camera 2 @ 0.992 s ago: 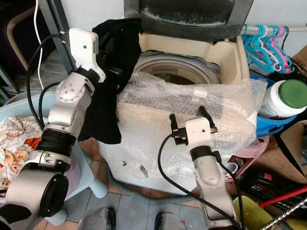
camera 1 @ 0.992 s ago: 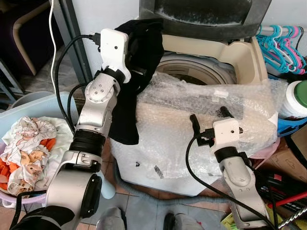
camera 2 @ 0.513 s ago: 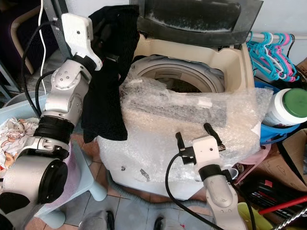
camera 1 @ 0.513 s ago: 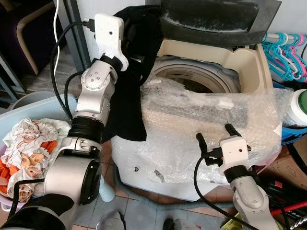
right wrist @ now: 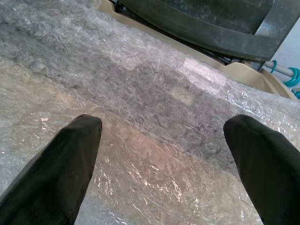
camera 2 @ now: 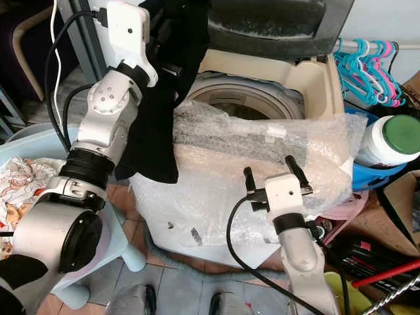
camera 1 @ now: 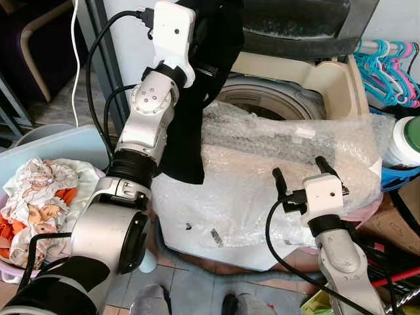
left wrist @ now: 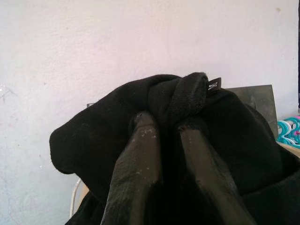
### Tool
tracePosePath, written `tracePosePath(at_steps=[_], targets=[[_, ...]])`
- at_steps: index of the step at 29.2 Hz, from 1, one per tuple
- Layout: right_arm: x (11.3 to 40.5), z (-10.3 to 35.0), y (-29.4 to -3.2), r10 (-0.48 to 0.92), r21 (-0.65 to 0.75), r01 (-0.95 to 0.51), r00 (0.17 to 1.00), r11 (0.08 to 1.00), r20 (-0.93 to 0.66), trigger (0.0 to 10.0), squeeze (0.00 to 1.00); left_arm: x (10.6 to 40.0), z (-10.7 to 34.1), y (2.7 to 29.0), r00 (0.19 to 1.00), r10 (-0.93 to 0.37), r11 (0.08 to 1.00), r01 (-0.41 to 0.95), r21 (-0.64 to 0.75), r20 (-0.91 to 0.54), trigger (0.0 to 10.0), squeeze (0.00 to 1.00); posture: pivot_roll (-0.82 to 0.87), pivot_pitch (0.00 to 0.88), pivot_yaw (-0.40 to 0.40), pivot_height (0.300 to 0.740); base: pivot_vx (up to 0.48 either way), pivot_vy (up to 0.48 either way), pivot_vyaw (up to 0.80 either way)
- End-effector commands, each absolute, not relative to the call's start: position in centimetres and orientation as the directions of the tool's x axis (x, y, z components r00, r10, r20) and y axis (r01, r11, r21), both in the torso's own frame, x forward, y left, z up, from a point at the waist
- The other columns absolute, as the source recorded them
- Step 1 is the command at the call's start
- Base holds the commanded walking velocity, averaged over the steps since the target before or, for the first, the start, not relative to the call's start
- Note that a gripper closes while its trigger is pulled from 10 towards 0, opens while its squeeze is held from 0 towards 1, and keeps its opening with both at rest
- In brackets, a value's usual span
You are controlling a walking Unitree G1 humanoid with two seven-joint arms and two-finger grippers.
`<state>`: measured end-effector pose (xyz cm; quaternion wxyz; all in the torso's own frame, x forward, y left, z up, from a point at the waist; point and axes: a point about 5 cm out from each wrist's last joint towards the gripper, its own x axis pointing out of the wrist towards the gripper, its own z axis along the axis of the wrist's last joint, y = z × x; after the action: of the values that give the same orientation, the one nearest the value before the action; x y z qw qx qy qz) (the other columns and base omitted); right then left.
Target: Clothes washing
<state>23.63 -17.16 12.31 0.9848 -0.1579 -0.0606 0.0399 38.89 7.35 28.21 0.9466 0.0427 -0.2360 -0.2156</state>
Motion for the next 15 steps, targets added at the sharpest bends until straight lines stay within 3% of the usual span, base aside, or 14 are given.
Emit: tracePosePath(at_steps=[1,11,15], targets=[[23.84,12.54,-17.67,0.073,-0.328,-0.031,0.991,0.944,0.115,10.0,0.0,38.98,28.45,7.62,0.794,-0.424,0.905,0.378,0.193,0.436,10.0,0.0,-0.01,0.055,-0.052,0.74,-0.435,0.0,0.0],[23.84,12.45,-17.52,0.071,-0.333,-0.029,0.991,0.943,0.114,10.0,0.0,39.11,28.46,8.0,0.8,-0.413,0.91,0.367,0.19,0.435,10.0,0.0,-0.01,0.054,-0.049,0.74,-0.402,0.0,0.0],[23.65,12.08,-17.4,0.085,-0.327,-0.049,0.992,0.944,0.095,10.0,0.0,38.93,28.45,7.73,0.787,-0.425,0.905,0.38,0.191,0.448,10.0,0.0,-0.02,0.056,-0.048,0.74,-0.077,0.0,0.0]])
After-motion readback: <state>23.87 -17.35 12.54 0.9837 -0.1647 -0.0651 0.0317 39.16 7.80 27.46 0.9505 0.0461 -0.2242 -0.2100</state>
